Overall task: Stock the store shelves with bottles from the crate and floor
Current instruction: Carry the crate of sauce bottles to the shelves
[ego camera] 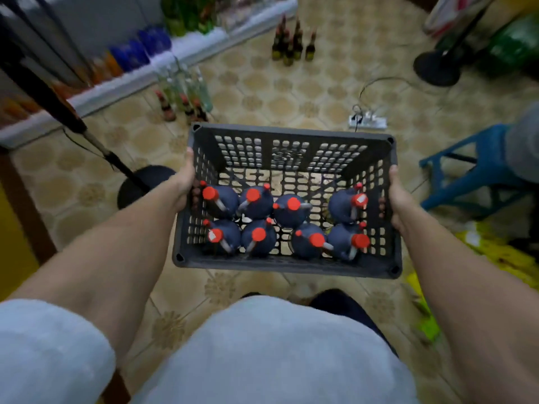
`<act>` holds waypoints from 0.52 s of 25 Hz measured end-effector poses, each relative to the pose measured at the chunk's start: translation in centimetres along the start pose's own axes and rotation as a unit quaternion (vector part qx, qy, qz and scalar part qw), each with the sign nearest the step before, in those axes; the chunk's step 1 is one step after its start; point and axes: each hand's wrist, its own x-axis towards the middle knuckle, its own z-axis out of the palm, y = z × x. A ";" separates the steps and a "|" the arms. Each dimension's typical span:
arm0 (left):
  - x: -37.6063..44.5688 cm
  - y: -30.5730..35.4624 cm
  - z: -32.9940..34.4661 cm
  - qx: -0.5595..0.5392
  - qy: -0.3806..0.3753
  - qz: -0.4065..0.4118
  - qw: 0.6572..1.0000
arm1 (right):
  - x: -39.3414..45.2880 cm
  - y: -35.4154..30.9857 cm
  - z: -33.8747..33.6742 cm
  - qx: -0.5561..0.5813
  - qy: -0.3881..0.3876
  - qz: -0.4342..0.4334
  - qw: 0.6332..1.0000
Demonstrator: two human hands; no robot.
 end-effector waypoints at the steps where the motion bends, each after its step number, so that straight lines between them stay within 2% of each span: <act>1: 0.1 1.4 -0.2 -0.003 0.002 0.004 1.000 | 0.5 -1.6 0.1 0.001 -0.008 -0.001 1.000; 6: 3.9 6.2 1.3 -0.007 0.012 -0.024 1.000 | 7.2 -6.8 1.3 -0.001 -0.041 0.007 0.999; 13: 9.7 13.6 4.4 -0.023 0.078 -0.059 0.995 | 16.0 -16.2 2.7 -0.048 -0.075 -0.002 0.996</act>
